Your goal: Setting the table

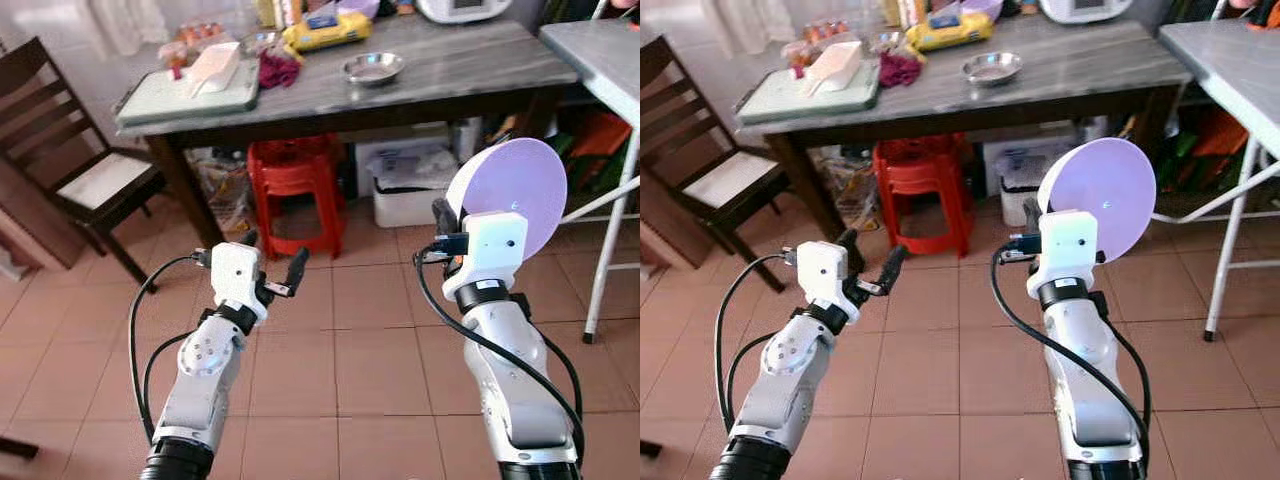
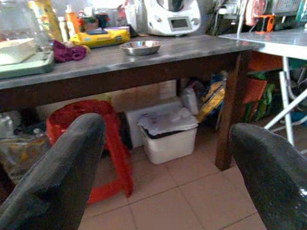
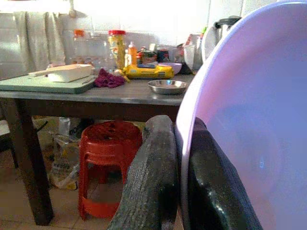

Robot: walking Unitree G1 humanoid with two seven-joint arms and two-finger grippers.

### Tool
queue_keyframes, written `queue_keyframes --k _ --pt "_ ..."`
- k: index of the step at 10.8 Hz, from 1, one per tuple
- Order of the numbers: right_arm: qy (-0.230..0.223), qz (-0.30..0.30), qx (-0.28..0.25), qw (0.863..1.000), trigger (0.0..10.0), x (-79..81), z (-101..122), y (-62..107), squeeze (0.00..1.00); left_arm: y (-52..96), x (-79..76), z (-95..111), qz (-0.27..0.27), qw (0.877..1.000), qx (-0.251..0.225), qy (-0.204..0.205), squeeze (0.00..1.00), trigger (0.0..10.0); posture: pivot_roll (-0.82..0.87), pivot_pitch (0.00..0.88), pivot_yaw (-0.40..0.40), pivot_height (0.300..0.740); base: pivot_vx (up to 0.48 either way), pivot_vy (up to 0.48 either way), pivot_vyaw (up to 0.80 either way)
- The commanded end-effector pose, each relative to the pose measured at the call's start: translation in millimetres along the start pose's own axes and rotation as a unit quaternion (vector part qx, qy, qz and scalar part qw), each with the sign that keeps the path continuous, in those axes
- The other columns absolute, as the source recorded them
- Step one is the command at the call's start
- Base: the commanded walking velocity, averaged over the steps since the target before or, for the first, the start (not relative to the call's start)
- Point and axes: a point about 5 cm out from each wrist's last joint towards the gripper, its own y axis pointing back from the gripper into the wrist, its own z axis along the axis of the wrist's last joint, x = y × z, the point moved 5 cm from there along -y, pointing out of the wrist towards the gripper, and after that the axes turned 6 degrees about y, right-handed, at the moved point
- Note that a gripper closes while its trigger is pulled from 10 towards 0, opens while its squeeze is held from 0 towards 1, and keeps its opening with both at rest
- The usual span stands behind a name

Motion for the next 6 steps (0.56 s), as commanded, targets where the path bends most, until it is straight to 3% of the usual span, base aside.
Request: queue_keyframes --k 1,3,6 --pt "-0.004 0.003 -0.017 1.000 10.0 3.2 8.6 -1.8 0.00 1.3 2.8 4.5 -0.003 1.000 -0.005 -0.005 0.00 10.0 -0.10 0.090 0.135 0.740 0.337 0.000 0.00" --pt "-0.002 0.006 -0.019 1.000 10.0 4.6 9.8 -3.1 0.00 1.0 3.6 4.5 -0.003 1.000 -0.004 -0.007 0.00 10.0 -0.10 0.088 0.136 0.740 0.358 0.000 0.00" --pt "0.000 0.006 -0.019 1.000 10.0 5.0 9.4 -2.3 0.00 2.2 2.7 3.3 -0.006 1.000 -0.002 -0.007 0.00 10.0 -0.10 0.089 0.138 0.740 0.369 0.000 0.48"
